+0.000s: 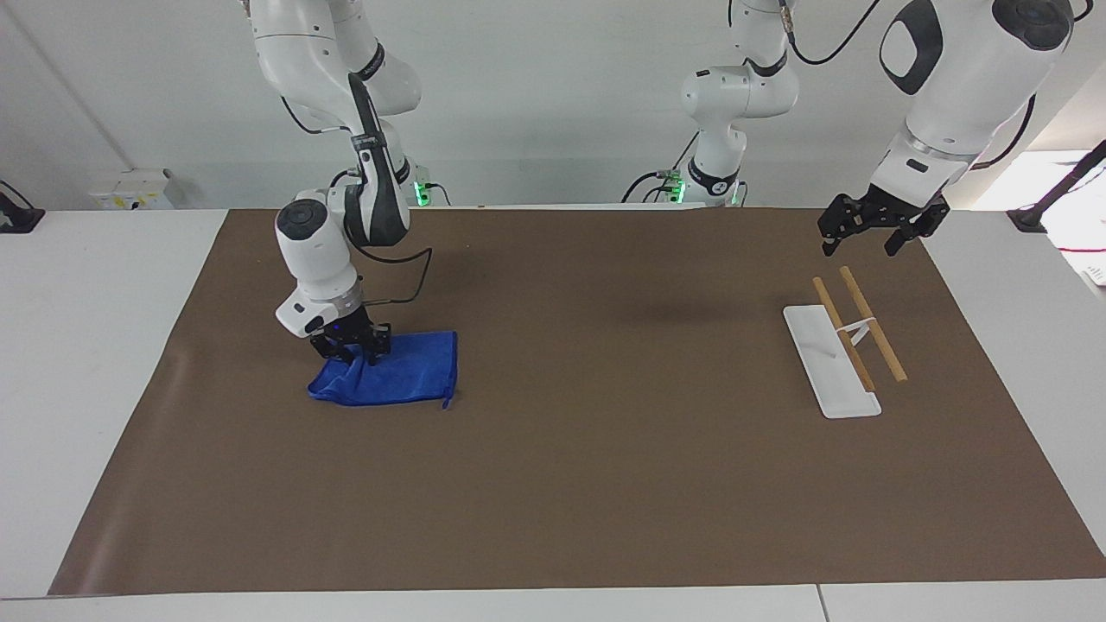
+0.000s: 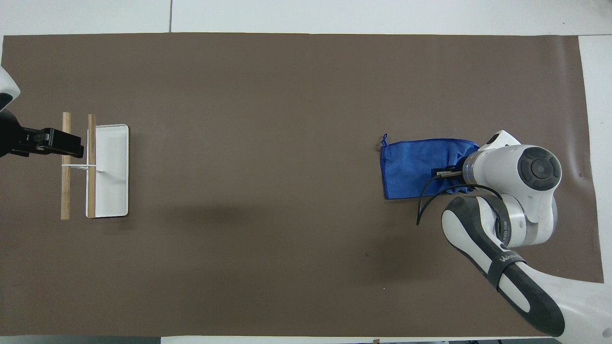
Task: Right arm passes towel to left arm to hang
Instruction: 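Reach the right gripper down to the blue towel and grasp it, then lift the towel with the right gripper while the left gripper reaches toward it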
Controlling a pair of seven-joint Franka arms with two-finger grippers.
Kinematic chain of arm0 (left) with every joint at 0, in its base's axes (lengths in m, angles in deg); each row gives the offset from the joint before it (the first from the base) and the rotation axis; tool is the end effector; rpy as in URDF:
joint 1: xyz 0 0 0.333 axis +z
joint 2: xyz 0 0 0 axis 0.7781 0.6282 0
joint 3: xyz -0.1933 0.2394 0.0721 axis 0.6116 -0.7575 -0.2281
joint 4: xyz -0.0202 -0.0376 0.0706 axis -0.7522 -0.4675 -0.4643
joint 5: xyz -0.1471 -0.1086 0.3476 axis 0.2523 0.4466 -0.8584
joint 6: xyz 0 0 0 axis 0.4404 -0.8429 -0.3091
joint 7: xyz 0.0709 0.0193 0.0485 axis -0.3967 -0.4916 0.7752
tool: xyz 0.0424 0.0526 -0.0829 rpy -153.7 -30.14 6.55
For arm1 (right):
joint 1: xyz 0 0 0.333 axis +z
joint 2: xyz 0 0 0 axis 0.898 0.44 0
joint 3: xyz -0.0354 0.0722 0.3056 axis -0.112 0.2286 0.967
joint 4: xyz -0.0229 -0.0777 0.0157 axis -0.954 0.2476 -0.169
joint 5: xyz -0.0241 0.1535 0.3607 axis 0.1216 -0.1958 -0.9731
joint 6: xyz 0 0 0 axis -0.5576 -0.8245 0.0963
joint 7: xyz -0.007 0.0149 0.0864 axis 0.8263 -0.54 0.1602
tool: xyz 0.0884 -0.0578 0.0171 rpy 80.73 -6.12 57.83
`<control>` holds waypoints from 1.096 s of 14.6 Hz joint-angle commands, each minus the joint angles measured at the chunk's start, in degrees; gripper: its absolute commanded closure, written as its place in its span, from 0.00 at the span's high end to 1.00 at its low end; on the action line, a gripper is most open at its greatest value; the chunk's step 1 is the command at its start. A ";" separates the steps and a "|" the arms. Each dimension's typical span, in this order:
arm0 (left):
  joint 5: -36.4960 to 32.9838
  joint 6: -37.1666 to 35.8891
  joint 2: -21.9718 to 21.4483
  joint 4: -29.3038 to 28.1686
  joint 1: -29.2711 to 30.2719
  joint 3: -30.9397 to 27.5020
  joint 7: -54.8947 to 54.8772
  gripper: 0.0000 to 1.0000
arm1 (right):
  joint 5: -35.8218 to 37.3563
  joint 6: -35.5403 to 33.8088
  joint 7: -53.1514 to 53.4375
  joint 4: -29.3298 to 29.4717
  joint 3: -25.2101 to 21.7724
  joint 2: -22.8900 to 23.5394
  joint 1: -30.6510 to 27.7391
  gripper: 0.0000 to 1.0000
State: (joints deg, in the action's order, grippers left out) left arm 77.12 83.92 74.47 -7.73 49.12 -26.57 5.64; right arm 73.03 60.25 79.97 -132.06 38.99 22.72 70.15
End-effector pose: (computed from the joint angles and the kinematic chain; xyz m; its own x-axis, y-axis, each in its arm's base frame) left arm 0.5442 -0.0355 0.5945 0.9937 -0.1106 -0.0163 -0.1108 -0.9937 -0.0176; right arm 0.5234 0.0336 0.2843 0.9943 0.0508 0.0936 0.0495 -0.9986 0.0160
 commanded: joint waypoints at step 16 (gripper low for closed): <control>-1.13 -3.18 -1.96 -1.82 -0.85 0.11 0.03 1.00 | -19.52 -26.44 31.61 38.93 10.70 4.33 5.69 0.00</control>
State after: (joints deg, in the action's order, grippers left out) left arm 77.12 83.29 74.46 -7.76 49.00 -26.42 5.64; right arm 58.07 32.67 106.91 -98.75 49.41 23.47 74.90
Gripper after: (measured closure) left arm 0.000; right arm 0.846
